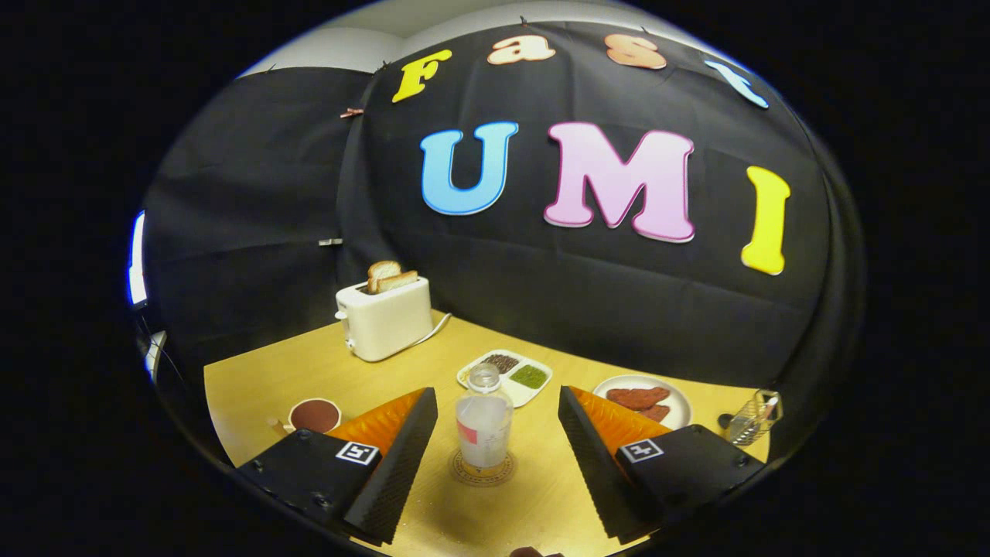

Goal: Take the bottle from table, then pour the juice into the cup, finally place the bottle on the coaster

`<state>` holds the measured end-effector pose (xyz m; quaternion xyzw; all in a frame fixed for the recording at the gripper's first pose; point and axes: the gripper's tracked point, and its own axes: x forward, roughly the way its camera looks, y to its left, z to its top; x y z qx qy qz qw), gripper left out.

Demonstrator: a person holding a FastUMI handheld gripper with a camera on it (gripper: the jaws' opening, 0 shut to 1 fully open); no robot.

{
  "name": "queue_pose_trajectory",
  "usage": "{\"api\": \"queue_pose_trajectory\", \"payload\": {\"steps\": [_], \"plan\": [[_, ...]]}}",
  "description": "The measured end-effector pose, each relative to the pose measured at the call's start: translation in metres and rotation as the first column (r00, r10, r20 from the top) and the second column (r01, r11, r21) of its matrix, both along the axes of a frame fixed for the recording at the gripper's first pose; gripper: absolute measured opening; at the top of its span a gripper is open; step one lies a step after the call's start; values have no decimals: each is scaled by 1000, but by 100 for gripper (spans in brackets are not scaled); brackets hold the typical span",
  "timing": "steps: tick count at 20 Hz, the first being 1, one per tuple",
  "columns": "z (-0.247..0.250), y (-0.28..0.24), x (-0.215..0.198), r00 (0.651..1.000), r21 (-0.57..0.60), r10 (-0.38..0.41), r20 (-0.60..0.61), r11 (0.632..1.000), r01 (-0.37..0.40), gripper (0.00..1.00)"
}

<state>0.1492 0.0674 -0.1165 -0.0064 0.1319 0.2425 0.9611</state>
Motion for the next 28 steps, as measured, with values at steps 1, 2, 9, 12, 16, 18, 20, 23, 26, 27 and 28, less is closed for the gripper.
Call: {"api": "queue_pose_trajectory", "payload": {"steps": [1, 2, 9, 12, 16, 18, 20, 23, 26, 27, 28], "plan": [[14, -12, -7, 1000, 12, -29, -1, 1000, 29, 97], [28, -22, -13, 998, 24, -61, 1, 998, 61, 98], [124, -130, -65, 918, 83, -382, 102, 923, 375, 97], [133, -172, -105, 848, 78, -517, 115, 856, 511, 97], [131, -188, -170, 778, 28, -611, 147, 789, 614, 98], [130, -184, -183, 772, -1, -620, 137, 780, 626, 98], [139, -176, -186, 748, 23, -648, 142, 758, 652, 98], [152, -155, -183, 743, 33, -639, 200, 762, 647, 97], [162, -128, -177, 771, 42, -598, 219, 796, 604, 97], [165, -122, -176, 778, 42, -586, 225, 804, 593, 97], [166, -117, -174, 784, 40, -577, 230, 810, 585, 97]]}}
